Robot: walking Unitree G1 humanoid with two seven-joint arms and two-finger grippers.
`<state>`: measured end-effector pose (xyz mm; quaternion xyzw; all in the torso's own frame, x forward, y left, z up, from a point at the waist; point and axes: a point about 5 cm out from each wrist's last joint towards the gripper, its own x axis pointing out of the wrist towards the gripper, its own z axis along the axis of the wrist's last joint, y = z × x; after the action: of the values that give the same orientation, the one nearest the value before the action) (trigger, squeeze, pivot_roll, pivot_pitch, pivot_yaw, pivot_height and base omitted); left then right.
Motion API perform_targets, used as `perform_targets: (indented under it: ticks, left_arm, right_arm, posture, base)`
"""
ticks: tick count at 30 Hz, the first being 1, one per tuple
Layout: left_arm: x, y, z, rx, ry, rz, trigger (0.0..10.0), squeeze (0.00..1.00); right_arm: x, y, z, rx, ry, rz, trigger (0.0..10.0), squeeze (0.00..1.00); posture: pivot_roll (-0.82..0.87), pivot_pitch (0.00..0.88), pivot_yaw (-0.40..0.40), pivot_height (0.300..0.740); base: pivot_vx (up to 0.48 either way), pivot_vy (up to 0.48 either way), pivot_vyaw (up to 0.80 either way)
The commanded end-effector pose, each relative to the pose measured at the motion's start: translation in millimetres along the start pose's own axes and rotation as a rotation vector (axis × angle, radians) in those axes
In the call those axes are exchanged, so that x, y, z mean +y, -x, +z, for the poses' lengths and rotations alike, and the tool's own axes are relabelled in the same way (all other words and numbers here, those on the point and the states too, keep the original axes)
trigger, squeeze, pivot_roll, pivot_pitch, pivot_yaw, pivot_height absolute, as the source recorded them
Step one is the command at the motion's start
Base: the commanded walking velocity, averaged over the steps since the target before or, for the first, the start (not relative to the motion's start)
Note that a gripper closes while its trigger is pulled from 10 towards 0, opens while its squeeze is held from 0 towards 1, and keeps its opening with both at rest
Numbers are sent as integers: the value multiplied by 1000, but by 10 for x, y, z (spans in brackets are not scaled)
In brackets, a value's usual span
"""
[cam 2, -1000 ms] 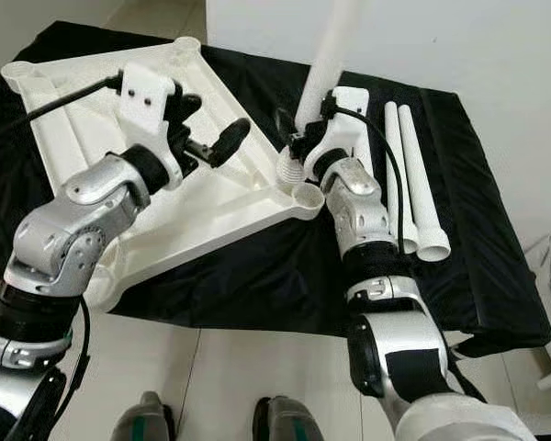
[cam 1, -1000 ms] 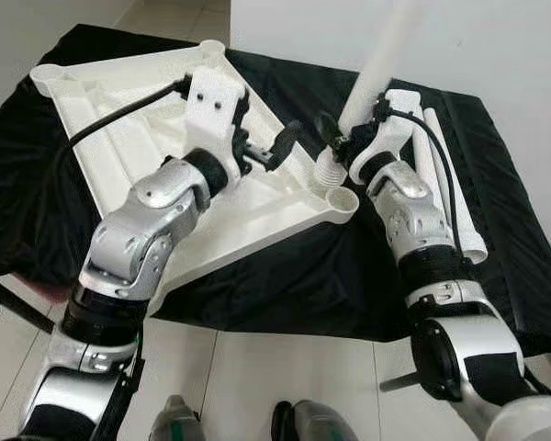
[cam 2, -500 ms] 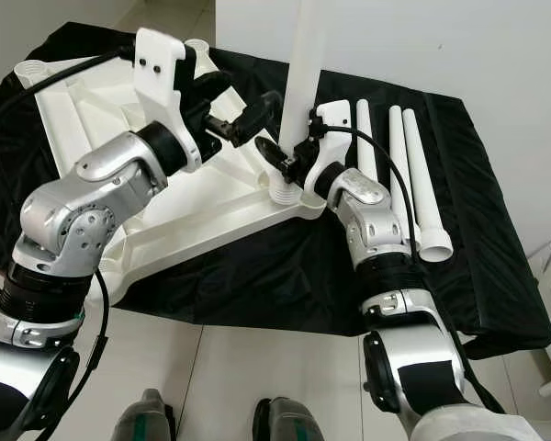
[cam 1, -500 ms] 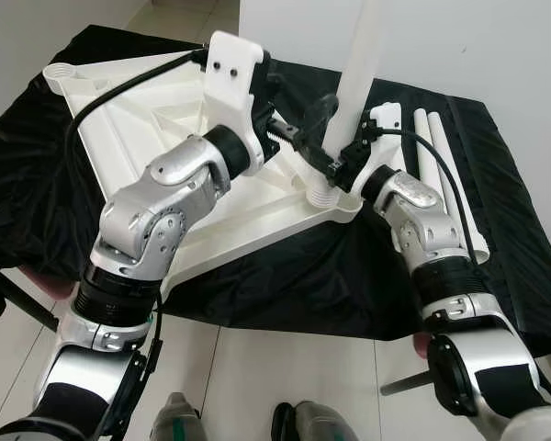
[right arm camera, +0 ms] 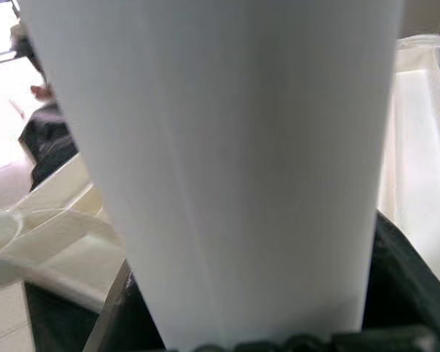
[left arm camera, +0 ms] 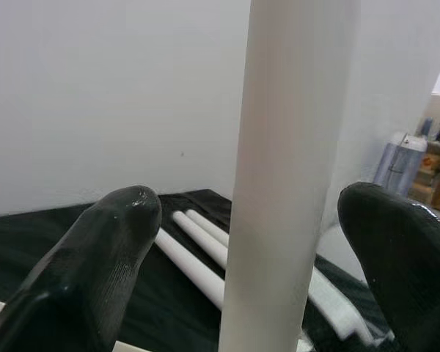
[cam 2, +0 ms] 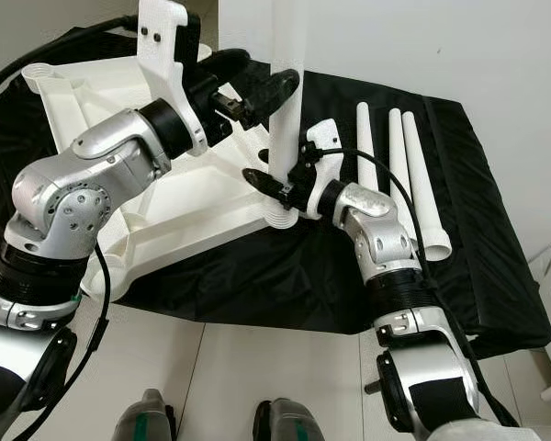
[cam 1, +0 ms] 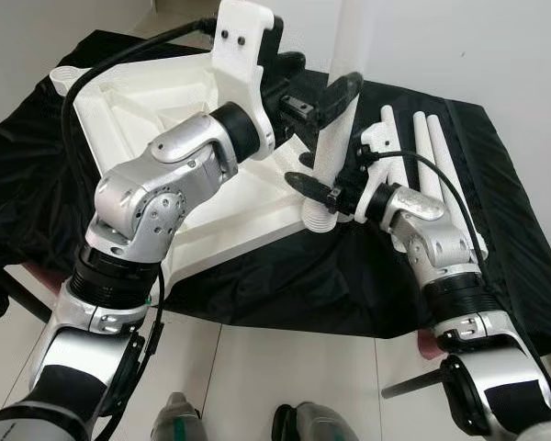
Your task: Building children table
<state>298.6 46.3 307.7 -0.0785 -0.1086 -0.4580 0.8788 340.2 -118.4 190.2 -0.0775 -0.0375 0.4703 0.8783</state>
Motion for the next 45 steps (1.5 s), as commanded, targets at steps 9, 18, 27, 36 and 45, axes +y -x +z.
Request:
perform_targets:
  ticks: [9, 18, 27, 36, 45]
  left_arm:
    - [-225, -19, 133, -3, 136, -482, 10000, 0]
    - [-217, -10, 80, 57, 133, -487, 0, 0]
    - [-191, -8, 39, 77, 99, -456, 0, 0]
    - [-162, -8, 12, 93, 52, -415, 0, 0]
    - [-44, -72, -32, 162, -42, -289, 10000, 0]
  right_arm:
    - [90, 66, -50, 53, 47, 75, 10000, 0]
    - [101, 90, -59, 71, 42, 72, 10000, 0]
    - [106, 92, -68, 75, 24, 58, 10000, 0]
    - [125, 54, -47, 37, -22, 20, 10000, 1000]
    - [119, 17, -8, 0, -32, -59, 10000, 1000]
  posture:
    - [3, 0, -54, 740]
    - [-4, 0, -43, 740]
    - [-2, 0, -43, 740]
    - [-3, 0, -42, 740]
    - [1, 0, -45, 740]
  base:
    - [0, 0, 0]
    - [0, 0, 0]
    - [0, 0, 0]
    - [0, 0, 0]
    - [0, 0, 0]
